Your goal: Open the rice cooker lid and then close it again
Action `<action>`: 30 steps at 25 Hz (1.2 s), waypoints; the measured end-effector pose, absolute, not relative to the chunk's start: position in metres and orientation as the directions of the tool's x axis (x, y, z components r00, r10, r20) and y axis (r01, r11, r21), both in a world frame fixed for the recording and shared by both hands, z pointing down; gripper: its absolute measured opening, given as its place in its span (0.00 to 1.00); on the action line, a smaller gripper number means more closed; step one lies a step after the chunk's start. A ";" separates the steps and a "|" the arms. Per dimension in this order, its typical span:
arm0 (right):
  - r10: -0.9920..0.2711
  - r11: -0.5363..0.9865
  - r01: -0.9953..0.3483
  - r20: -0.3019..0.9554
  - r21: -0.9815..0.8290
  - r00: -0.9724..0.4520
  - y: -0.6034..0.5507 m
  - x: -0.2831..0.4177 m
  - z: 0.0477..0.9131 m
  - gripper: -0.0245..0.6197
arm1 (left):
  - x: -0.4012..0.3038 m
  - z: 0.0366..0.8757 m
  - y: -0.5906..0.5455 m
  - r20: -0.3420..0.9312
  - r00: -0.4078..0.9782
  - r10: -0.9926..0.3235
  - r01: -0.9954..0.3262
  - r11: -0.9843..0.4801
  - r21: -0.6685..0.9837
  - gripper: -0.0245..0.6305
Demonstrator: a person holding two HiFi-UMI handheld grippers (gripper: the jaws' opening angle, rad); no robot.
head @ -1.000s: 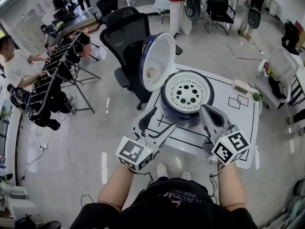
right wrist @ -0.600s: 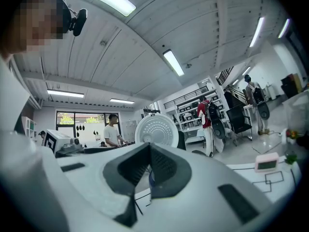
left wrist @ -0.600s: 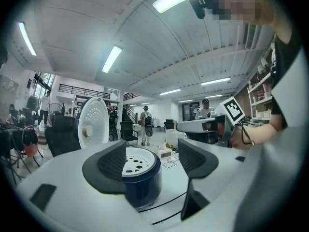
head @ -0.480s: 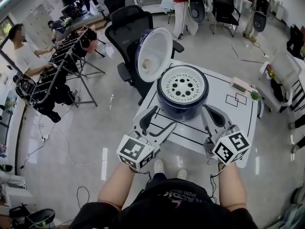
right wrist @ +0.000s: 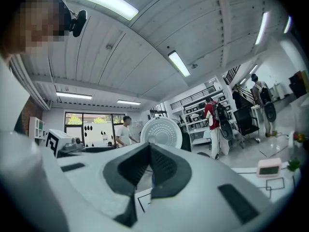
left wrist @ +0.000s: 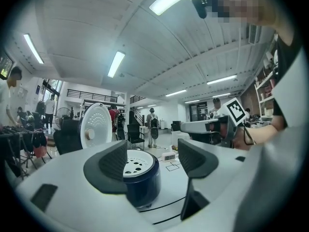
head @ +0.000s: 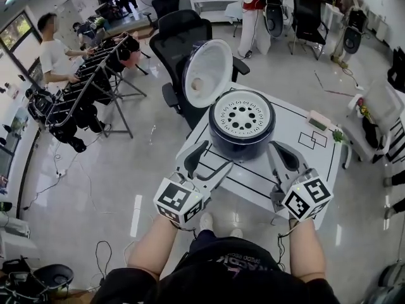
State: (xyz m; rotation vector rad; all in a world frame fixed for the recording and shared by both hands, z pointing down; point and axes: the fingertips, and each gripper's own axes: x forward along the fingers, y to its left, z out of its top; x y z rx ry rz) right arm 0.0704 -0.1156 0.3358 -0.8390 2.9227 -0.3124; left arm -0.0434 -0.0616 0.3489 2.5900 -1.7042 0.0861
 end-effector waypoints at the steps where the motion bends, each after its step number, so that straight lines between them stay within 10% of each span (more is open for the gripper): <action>1: -0.528 0.832 -0.510 -0.028 -0.217 -0.849 -0.115 0.071 0.334 0.04 | -0.043 0.346 -0.060 0.066 0.388 -0.919 -0.921 -0.389 -0.002 0.53; 30: -0.591 0.790 -0.571 -0.029 -0.225 -0.806 -0.196 -0.002 0.332 0.04 | -0.220 0.298 -0.161 -0.042 0.239 -0.970 -0.971 -0.239 0.008 0.48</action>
